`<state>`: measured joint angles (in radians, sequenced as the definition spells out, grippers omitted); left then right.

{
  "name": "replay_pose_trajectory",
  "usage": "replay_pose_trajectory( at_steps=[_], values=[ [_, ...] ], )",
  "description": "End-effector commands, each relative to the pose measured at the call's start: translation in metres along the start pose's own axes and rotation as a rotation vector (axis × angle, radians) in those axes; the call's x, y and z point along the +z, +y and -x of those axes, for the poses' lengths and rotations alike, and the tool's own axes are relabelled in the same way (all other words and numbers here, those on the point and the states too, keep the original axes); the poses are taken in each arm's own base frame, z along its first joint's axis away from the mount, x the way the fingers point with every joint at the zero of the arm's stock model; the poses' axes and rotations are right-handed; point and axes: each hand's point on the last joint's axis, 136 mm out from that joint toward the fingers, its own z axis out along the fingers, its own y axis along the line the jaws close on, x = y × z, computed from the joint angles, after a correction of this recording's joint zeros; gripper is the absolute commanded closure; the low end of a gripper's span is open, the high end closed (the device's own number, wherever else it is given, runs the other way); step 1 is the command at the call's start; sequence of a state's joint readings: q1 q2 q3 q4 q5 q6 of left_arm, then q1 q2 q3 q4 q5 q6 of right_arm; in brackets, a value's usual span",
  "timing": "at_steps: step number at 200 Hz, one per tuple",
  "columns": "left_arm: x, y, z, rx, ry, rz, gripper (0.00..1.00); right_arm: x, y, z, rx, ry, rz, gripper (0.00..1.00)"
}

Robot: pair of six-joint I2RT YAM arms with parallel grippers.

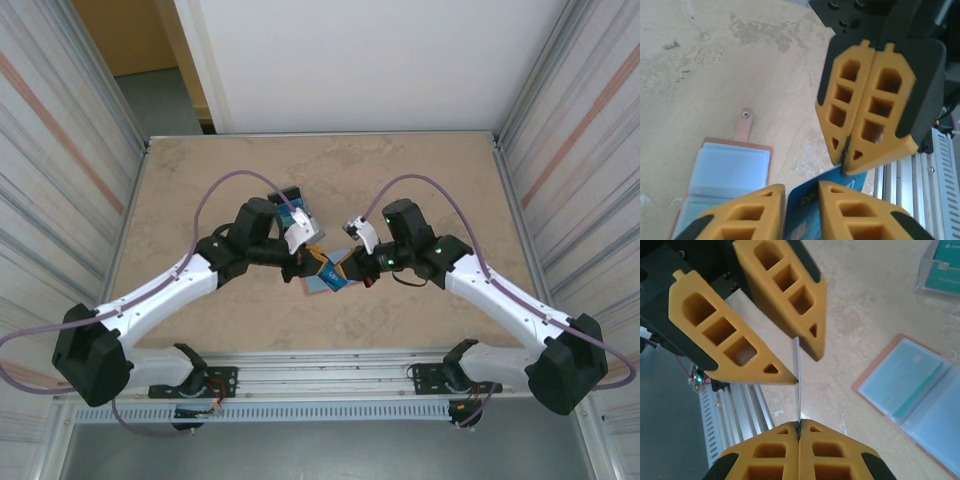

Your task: Take the credit cards out of the card holder

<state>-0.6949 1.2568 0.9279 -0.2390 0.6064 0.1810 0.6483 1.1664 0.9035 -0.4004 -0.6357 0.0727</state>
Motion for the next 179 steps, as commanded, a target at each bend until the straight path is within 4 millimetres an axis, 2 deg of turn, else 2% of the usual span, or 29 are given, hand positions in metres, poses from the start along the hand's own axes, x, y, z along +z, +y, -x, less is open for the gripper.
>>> replay_pose_trajectory(
  at_steps=[1,9,60,74,87,93,112,130,148,179],
  values=[
    [0.001,-0.017,0.005,0.018,-0.007,-0.1,0.92,-0.011,0.022,0.028,-0.1,-0.08,0.058,1.0],
    [0.002,-0.018,0.004,0.02,-0.005,-0.103,1.0,-0.011,0.022,0.028,-0.104,-0.082,0.059,1.0],
    [0.001,-0.02,0.002,0.044,0.001,-0.117,1.0,-0.009,0.013,0.031,-0.094,-0.086,0.033,1.0],
    [-0.001,-0.017,0.004,0.045,-0.007,-0.085,1.0,-0.011,0.006,0.034,-0.076,-0.099,0.004,0.82],
    [-0.005,-0.012,0.007,0.047,-0.027,-0.045,1.0,-0.017,-0.003,0.038,-0.044,-0.127,-0.028,0.5],
    [-0.007,-0.009,0.009,0.045,-0.04,-0.026,1.0,-0.02,-0.007,0.04,-0.028,-0.145,-0.038,0.39],
    [-0.016,-0.001,0.015,0.022,-0.088,0.034,1.0,-0.035,-0.017,0.045,0.015,-0.214,-0.067,0.19],
    [-0.027,0.006,0.022,-0.016,-0.155,0.084,1.0,-0.046,-0.023,0.047,0.037,-0.279,-0.101,0.12],
    [-0.04,0.01,0.029,-0.062,-0.243,0.117,1.0,-0.053,-0.029,0.048,0.058,-0.341,-0.122,0.1],
    [-0.058,0.009,0.04,-0.129,-0.37,0.122,1.0,-0.047,-0.027,0.044,0.097,-0.384,-0.04,0.12]
  ],
)
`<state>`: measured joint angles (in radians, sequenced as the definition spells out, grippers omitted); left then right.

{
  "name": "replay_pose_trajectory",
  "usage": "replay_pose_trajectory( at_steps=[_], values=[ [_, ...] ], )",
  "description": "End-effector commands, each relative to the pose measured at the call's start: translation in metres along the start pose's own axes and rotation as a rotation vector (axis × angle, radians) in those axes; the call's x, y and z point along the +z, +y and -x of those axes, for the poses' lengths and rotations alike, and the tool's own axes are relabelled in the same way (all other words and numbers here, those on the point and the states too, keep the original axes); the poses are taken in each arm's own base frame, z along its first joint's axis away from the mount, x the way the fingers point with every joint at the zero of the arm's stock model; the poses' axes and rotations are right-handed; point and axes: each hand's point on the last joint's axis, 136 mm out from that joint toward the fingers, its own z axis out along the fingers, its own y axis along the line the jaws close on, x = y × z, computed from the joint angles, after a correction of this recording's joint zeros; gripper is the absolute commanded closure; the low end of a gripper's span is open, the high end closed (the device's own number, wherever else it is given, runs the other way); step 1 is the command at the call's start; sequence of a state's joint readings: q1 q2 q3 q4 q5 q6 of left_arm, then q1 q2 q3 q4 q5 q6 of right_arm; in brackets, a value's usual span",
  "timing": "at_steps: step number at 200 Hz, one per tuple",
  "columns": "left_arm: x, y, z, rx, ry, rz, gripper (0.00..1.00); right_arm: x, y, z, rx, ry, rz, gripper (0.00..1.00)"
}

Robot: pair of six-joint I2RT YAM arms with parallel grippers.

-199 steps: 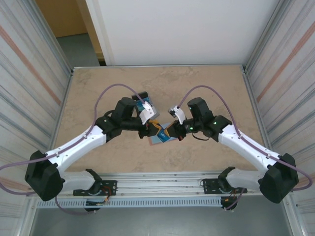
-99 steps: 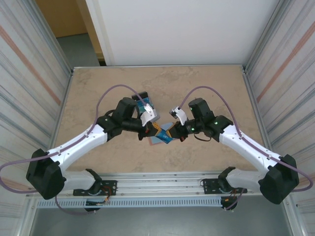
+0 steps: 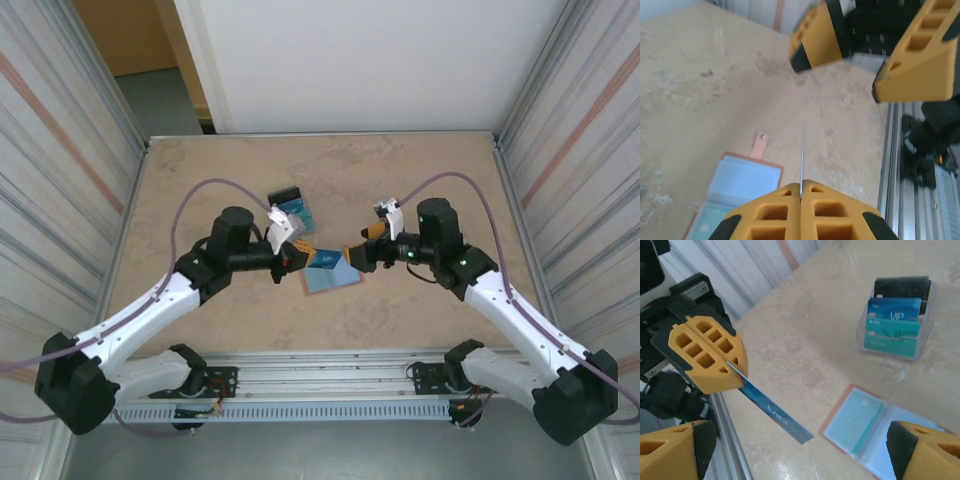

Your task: Take the credit cards out of the card holder

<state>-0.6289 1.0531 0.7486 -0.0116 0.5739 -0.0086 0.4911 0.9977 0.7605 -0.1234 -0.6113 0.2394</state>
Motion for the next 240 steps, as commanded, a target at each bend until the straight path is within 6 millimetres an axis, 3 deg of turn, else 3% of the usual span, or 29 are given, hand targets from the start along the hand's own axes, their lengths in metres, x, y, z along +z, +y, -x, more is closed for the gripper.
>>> replay_pose_trajectory(
  at_steps=[1,72,93,115,177,213,222,240],
  values=[
    [-0.013,0.0,0.029,-0.061,-0.15,0.013,1.0,0.002,0.005,0.006,0.051,-0.063,0.065,0.12],
    [-0.026,-0.015,0.048,-0.145,-0.278,-0.069,1.0,0.014,0.039,0.022,0.038,-0.133,0.324,0.28],
    [-0.026,-0.018,0.052,-0.161,-0.304,-0.097,1.0,0.018,0.048,0.023,0.018,-0.118,0.359,0.41],
    [-0.025,-0.019,0.053,-0.171,-0.31,-0.112,1.0,0.022,0.057,0.022,0.001,-0.098,0.401,0.61],
    [-0.026,-0.018,0.05,-0.147,-0.271,-0.092,1.0,0.026,0.071,0.019,-0.053,-0.051,0.442,0.97],
    [-0.035,-0.018,0.048,-0.023,-0.155,-0.033,0.56,0.025,0.07,0.008,-0.09,0.032,0.384,1.0],
    [-0.038,-0.02,0.051,0.011,-0.139,-0.028,0.51,0.025,0.067,0.004,-0.098,0.058,0.362,1.0],
    [-0.04,-0.026,0.056,0.075,-0.097,-0.047,0.5,0.023,0.066,0.0,-0.11,0.094,0.343,1.0]
  ],
)
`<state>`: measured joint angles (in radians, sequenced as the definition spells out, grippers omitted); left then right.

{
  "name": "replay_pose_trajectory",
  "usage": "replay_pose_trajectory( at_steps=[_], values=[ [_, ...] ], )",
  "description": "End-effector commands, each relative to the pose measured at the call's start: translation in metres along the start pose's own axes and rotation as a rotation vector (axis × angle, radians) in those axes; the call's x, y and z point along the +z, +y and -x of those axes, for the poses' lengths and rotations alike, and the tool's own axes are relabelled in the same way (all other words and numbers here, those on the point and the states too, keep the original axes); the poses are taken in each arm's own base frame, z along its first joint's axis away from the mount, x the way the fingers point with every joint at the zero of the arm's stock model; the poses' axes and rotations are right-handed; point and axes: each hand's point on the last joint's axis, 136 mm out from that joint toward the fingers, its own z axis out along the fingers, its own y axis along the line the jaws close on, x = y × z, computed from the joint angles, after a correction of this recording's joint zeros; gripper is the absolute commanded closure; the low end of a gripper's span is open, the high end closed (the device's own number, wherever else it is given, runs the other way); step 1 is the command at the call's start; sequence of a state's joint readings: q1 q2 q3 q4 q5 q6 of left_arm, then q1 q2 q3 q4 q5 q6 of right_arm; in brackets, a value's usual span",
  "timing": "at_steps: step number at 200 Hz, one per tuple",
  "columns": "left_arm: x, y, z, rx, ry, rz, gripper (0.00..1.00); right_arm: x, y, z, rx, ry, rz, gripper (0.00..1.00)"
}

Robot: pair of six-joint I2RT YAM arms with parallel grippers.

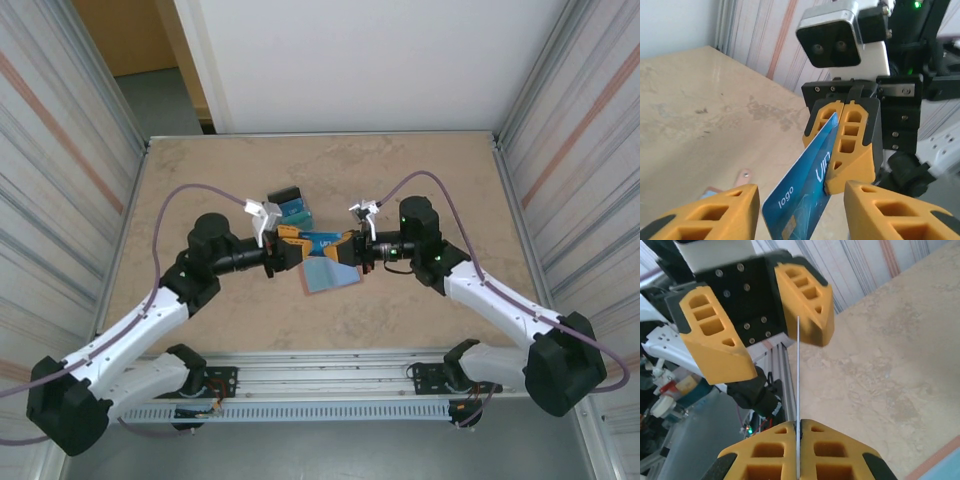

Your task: Take the credit cards out of the card holder

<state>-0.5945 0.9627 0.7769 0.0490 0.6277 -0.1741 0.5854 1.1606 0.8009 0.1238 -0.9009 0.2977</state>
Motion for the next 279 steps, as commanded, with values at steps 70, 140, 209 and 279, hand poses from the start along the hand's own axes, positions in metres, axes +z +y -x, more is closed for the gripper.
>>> replay_pose_trajectory(
  at_steps=[70,140,209,279],
  values=[
    [0.012,-0.025,-0.003,0.203,0.271,-0.179,0.56,-0.007,0.01,-0.013,-0.056,0.135,-0.032,0.98],
    [0.03,-0.033,-0.017,0.202,0.351,-0.283,0.65,-0.007,0.014,-0.013,-0.058,0.144,-0.018,0.97],
    [0.04,-0.031,-0.028,0.167,0.389,-0.329,0.93,-0.008,0.011,-0.014,-0.064,0.138,-0.044,0.97],
    [0.041,0.0,-0.032,0.226,0.409,-0.159,1.0,-0.024,-0.014,-0.004,-0.029,0.074,-0.18,0.31]
  ],
)
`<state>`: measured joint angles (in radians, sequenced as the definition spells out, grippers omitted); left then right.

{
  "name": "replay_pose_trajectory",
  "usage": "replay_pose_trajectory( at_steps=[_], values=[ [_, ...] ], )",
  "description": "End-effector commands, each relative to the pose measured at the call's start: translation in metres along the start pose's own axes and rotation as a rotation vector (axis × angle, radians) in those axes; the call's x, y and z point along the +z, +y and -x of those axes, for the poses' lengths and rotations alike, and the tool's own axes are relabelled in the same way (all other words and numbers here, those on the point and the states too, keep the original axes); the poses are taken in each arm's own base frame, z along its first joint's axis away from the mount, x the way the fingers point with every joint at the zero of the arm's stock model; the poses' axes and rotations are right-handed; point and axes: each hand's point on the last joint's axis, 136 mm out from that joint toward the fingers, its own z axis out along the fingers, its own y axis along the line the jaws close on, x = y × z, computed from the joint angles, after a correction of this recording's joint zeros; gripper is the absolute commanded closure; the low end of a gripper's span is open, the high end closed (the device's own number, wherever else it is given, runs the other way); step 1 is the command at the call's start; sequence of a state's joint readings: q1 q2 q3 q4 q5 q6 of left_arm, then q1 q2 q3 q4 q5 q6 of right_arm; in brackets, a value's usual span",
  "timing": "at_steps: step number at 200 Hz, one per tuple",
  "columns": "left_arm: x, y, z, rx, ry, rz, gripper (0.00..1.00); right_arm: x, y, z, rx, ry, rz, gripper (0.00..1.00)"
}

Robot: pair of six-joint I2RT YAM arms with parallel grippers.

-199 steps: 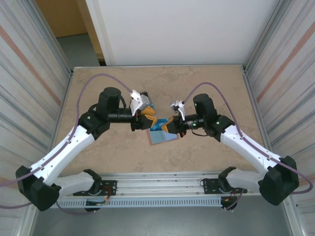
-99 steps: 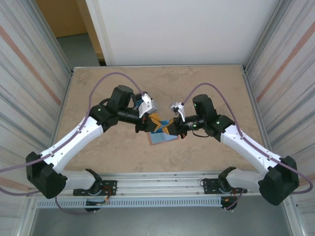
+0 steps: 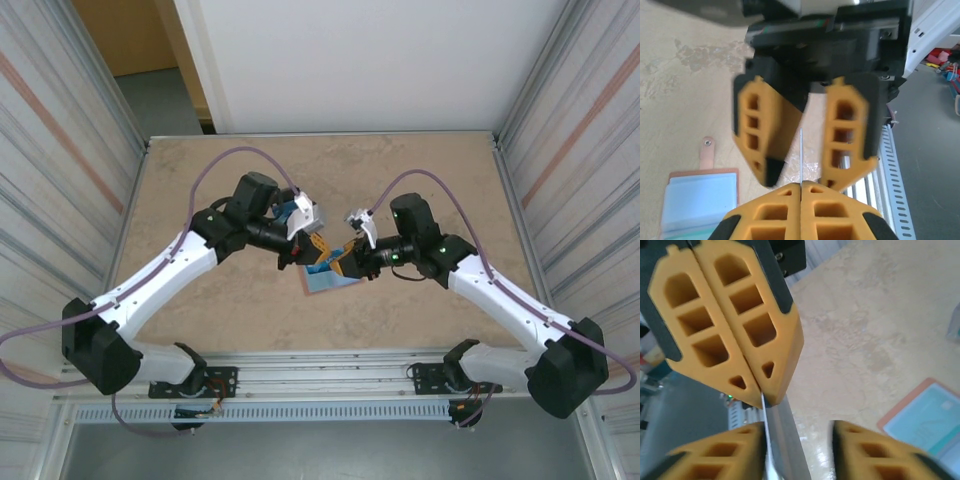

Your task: Take the credit cards out of the card holder

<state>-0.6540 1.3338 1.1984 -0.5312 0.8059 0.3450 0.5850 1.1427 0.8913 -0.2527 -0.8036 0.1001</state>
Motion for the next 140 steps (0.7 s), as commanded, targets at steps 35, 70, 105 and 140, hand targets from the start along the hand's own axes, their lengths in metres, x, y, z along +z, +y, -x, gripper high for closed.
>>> replay_pose_trajectory(
  at_steps=[35,70,105,140],
  values=[
    [-0.02,0.064,-0.014,0.012,0.038,0.316,1.0,-0.031,-0.011,0.024,-0.002,-0.121,-0.096,0.03],
    [-0.035,0.113,-0.025,0.064,0.016,0.469,1.0,-0.041,-0.016,0.026,0.006,-0.142,-0.154,0.01],
    [-0.041,0.155,-0.032,0.148,0.005,0.545,1.0,-0.045,-0.024,0.026,0.028,-0.155,-0.207,0.01],
    [-0.039,0.192,-0.046,0.189,0.043,0.546,1.0,-0.048,-0.034,0.029,0.057,-0.171,-0.263,0.01]
  ],
)
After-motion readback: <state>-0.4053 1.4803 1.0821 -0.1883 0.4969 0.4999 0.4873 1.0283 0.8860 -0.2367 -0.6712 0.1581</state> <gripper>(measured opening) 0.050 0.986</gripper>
